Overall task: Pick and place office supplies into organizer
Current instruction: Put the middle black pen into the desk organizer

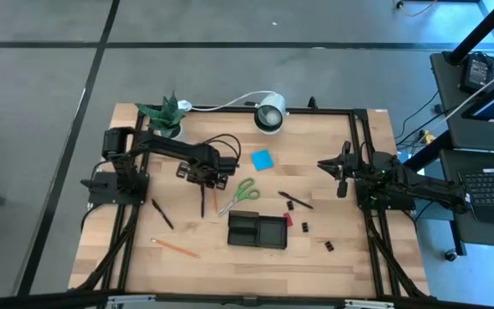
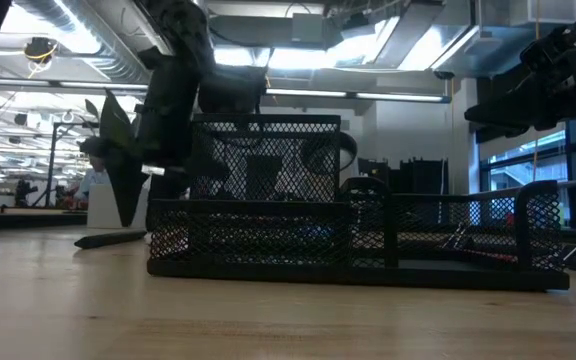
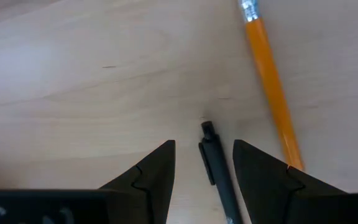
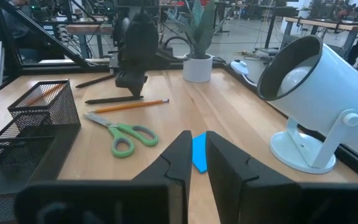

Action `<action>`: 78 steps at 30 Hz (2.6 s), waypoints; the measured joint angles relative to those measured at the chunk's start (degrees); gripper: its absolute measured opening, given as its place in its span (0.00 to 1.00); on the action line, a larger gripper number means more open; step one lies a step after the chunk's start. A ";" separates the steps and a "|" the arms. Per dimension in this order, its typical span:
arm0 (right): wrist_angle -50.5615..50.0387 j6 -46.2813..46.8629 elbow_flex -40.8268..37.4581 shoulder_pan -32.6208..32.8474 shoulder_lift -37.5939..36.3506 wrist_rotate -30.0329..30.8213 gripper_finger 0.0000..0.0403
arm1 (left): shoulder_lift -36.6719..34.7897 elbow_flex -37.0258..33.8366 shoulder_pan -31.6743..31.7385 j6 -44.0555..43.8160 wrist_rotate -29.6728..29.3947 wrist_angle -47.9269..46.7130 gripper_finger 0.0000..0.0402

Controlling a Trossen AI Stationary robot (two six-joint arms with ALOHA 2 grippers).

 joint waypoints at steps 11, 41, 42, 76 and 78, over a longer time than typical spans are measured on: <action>-0.01 -0.07 0.00 0.00 0.00 0.01 0.13 | 2.80 0.23 0.00 0.59 2.97 2.51 0.39; -0.02 -0.26 0.00 0.02 0.00 0.01 0.13 | 3.07 0.02 -5.08 5.30 -2.00 4.59 0.14; -0.01 -0.24 0.00 0.01 0.00 0.01 0.13 | 3.01 0.02 -5.30 5.67 -2.30 4.58 0.13; -0.02 -0.26 0.00 0.02 0.00 0.01 0.13 | -7.36 -0.02 -7.73 6.62 -5.87 3.46 0.03; 0.00 -0.28 0.00 0.02 0.00 0.01 0.13 | -10.46 -0.02 -7.85 6.62 -7.29 3.65 0.01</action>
